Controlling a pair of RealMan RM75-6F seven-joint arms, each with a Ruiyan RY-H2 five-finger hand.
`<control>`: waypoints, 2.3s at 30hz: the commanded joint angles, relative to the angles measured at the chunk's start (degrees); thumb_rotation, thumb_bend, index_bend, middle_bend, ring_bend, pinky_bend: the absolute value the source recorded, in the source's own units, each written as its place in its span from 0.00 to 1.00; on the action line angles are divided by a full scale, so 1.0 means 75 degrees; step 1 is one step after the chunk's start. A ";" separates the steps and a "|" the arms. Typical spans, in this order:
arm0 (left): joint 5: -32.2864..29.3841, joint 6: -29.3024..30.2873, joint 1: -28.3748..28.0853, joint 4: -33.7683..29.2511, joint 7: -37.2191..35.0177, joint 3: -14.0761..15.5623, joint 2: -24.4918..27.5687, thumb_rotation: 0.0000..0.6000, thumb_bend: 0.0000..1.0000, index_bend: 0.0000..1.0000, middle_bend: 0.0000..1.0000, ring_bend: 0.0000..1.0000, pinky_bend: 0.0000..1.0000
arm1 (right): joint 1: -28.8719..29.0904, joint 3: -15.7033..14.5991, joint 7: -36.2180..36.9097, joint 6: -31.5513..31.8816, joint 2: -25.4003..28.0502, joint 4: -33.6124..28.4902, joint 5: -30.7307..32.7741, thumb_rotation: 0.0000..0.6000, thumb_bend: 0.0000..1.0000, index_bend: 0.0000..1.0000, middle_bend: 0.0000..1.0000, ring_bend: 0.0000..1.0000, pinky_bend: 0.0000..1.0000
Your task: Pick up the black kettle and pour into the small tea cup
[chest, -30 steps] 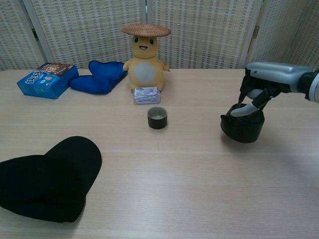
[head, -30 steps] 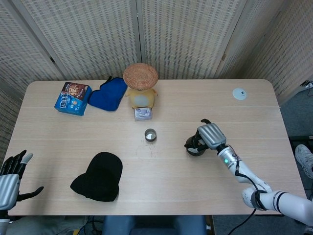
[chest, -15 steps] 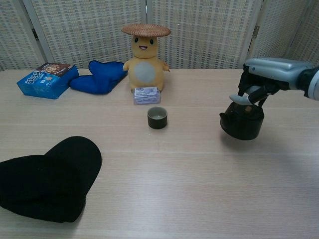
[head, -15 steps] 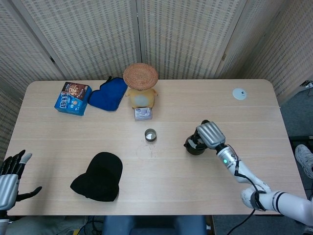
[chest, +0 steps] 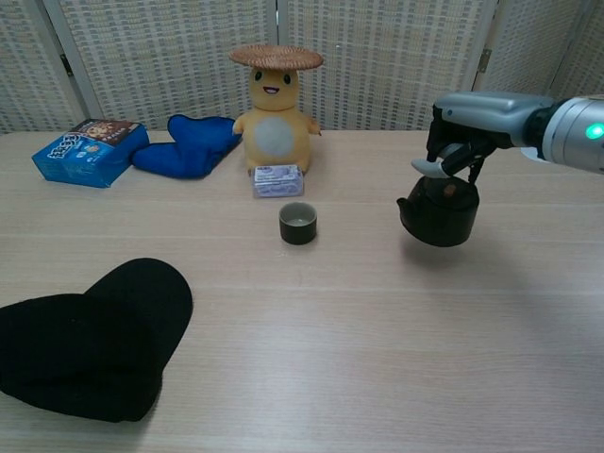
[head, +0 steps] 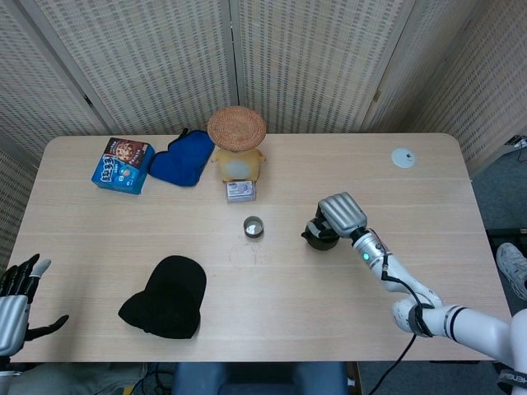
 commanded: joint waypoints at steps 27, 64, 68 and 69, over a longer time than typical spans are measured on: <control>0.0050 0.0287 0.0187 0.0056 -0.0022 -0.0002 0.0028 1.00 0.09 0.09 0.00 0.05 0.00 | 0.2222 0.0485 -0.1984 -0.1201 -0.1300 0.1654 0.1608 0.66 0.46 1.00 1.00 0.91 0.62; -0.0002 0.0467 0.0456 0.0281 -0.0109 0.0032 -0.0159 0.99 0.09 0.09 0.00 0.04 0.00 | 0.3513 0.0089 -0.3752 -0.1139 -0.2180 0.2496 0.2619 0.74 0.51 1.00 1.00 0.91 0.62; -0.0018 0.0488 0.0483 0.0295 -0.0114 0.0027 -0.0169 0.99 0.09 0.09 0.00 0.04 0.00 | 0.3583 0.0061 -0.3810 -0.1158 -0.2217 0.2521 0.2622 0.74 0.51 1.00 1.00 0.91 0.62; -0.0021 0.0493 0.0492 0.0302 -0.0121 0.0029 -0.0174 0.99 0.09 0.09 0.00 0.04 0.00 | 0.3607 0.0049 -0.3838 -0.1160 -0.2230 0.2531 0.2620 0.74 0.51 1.00 1.00 0.91 0.62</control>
